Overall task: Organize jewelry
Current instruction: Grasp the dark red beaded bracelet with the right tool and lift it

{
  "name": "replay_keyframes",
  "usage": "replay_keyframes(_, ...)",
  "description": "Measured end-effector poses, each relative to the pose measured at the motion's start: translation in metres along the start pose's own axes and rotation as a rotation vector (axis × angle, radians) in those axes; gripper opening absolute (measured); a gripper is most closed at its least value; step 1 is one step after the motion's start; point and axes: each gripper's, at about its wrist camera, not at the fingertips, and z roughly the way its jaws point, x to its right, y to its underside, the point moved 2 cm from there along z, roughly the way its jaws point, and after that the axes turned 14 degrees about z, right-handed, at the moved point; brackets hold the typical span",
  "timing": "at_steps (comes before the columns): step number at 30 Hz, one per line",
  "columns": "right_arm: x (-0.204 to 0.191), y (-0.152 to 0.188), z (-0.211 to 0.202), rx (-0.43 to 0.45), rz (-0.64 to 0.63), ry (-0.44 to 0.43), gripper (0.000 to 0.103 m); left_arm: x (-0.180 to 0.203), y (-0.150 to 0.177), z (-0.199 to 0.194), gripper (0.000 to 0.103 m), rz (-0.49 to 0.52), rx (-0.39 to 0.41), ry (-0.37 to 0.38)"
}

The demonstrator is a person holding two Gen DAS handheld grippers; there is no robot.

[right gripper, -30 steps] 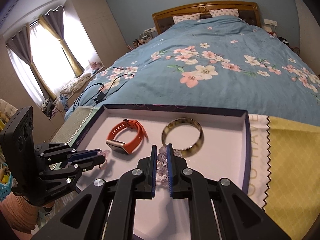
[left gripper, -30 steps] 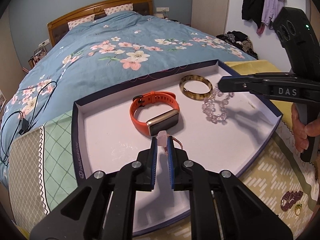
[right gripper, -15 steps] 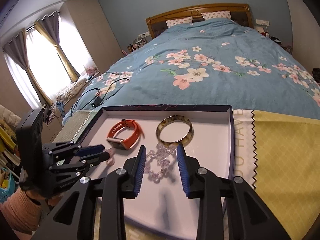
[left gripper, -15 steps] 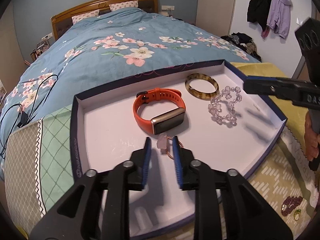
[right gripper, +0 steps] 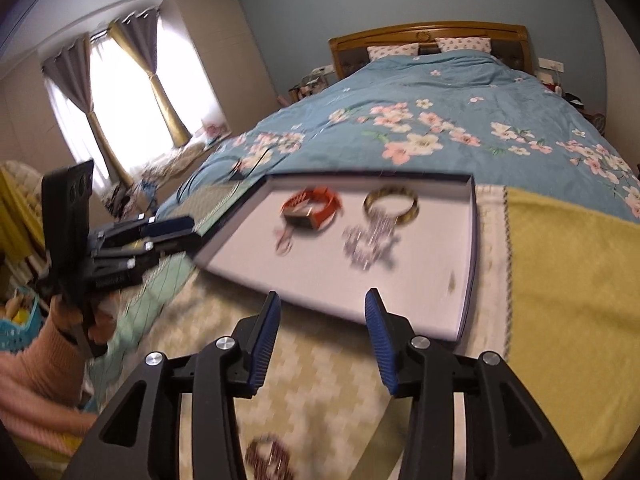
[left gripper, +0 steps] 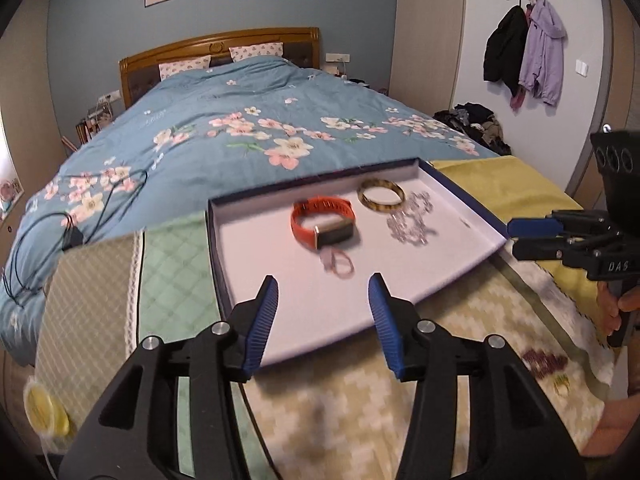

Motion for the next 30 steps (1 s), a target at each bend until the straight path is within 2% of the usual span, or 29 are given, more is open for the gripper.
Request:
replay_keyframes(9, -0.005, 0.065, -0.016, -0.091, -0.076, 0.047, 0.040, 0.033, 0.051, -0.026, 0.050, 0.007, -0.045, 0.047)
replay_keyframes(18, -0.006, 0.098, -0.034, -0.126, -0.114, 0.067, 0.027, 0.065, 0.070, -0.041, 0.051, 0.028, -0.043, 0.093)
replay_keyframes(22, -0.009, 0.108, -0.032, -0.148, -0.134, 0.078, 0.025, 0.072, 0.073, -0.045, 0.053, 0.026, -0.043, 0.104)
replay_keyframes(24, -0.011, 0.113, -0.028, -0.155, -0.161, 0.113, 0.026, 0.071, 0.075, -0.046, 0.054, 0.016, -0.041, 0.106)
replay_keyframes(28, -0.016, 0.117, -0.028, -0.136, -0.195, 0.134, 0.026, 0.073, 0.079, -0.047, 0.054, 0.000, -0.041, 0.114)
replay_keyframes(30, -0.016, 0.117, -0.028, -0.131, -0.195, 0.135, 0.012, 0.073, 0.081, -0.047, 0.054, -0.006, -0.041, 0.118)
